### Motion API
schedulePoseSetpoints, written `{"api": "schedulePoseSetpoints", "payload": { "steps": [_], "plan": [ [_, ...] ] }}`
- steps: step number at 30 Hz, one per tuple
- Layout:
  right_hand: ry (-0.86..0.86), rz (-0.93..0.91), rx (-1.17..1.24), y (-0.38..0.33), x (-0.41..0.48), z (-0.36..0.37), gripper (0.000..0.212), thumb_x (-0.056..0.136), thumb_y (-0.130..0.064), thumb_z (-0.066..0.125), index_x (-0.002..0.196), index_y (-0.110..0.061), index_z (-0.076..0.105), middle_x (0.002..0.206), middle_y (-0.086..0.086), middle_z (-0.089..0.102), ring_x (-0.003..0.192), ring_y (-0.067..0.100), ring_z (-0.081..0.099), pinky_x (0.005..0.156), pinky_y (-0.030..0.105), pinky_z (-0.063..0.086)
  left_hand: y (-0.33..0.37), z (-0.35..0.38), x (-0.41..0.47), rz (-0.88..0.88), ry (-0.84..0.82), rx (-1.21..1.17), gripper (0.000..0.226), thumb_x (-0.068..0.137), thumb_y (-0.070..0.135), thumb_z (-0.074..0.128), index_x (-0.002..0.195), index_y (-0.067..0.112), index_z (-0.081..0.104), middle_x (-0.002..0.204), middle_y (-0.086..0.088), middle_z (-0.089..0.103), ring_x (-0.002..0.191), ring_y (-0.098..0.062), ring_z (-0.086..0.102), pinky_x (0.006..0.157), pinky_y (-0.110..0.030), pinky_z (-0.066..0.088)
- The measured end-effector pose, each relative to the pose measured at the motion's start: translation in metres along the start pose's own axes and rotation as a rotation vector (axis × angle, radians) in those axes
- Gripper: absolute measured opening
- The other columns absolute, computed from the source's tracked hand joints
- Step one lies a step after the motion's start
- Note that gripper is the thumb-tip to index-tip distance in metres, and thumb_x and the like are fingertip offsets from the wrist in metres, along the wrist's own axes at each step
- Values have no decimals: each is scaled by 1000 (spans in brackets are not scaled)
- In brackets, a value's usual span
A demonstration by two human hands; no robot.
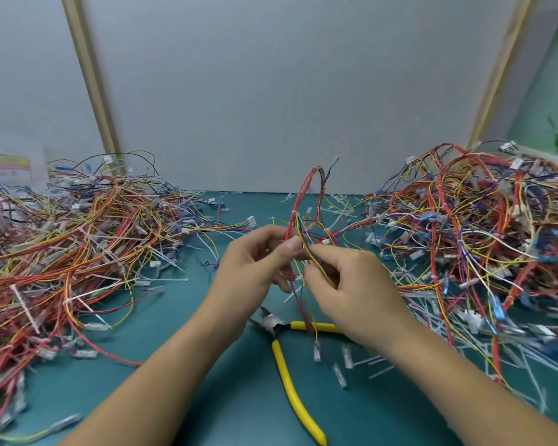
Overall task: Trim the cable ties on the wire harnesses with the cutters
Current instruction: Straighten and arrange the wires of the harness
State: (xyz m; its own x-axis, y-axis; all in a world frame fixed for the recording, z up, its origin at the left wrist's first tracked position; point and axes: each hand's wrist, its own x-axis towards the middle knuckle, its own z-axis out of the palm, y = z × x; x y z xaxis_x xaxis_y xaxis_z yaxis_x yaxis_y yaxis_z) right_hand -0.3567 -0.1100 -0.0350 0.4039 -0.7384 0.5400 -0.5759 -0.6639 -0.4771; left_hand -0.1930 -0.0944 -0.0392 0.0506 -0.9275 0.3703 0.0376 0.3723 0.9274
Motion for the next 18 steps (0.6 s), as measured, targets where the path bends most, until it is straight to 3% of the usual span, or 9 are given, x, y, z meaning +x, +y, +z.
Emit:
{"api": "schedulePoseSetpoints", "payload": {
  "steps": [4, 7, 11, 13, 15, 18],
  "plan": [
    [28, 152, 427, 8, 3, 0, 21, 97, -15, 56, 90, -21, 75, 49, -12, 37, 47, 4, 32, 47, 20, 27, -1, -4, 1, -75, -2, -180, 16, 86, 24, 64, 95, 16, 76, 76, 1, 64, 61, -15, 59, 50, -24, 49],
    [30, 179, 530, 14, 6, -2, 24, 100, -14, 55, 91, -18, 76, 47, -14, 37, 44, 3, 30, 45, 15, 24, -1, -6, 4, -115, -21, -211, 20, 87, 26, 63, 96, 15, 76, 74, -1, 59, 61, -17, 60, 47, -25, 48],
    [-69, 45, 348, 17, 2, -2, 22, 95, -28, 54, 93, -27, 76, 54, 1, 39, 50, 5, 32, 49, 21, 25, -2, 0, 8, -166, 99, -197, 37, 81, 41, 65, 92, 6, 68, 73, -5, 54, 60, -20, 63, 50, -29, 54],
    [-87, -39, 186, 18, 1, -1, 25, 92, -31, 53, 94, -20, 75, 53, 1, 39, 49, 9, 34, 48, 21, 25, -3, 2, 8, -129, 153, -143, 39, 79, 42, 67, 90, 5, 61, 72, -5, 54, 62, -24, 65, 50, -27, 54],
    [-91, -88, 66, 19, 1, -2, 30, 89, -33, 50, 92, -14, 73, 56, 1, 47, 53, 13, 41, 49, 29, 31, -4, 1, 8, -98, 157, -100, 29, 85, 34, 67, 89, 6, 63, 72, -5, 55, 63, -28, 63, 52, -26, 54],
    [-128, -98, 20, 20, 1, -5, 33, 85, -40, 48, 93, -21, 74, 64, -2, 58, 60, 12, 51, 55, 35, 43, -4, 1, 9, -82, 136, -55, 12, 95, 14, 60, 92, 4, 67, 66, -2, 60, 60, -22, 62, 56, -26, 55]
  ]
}}
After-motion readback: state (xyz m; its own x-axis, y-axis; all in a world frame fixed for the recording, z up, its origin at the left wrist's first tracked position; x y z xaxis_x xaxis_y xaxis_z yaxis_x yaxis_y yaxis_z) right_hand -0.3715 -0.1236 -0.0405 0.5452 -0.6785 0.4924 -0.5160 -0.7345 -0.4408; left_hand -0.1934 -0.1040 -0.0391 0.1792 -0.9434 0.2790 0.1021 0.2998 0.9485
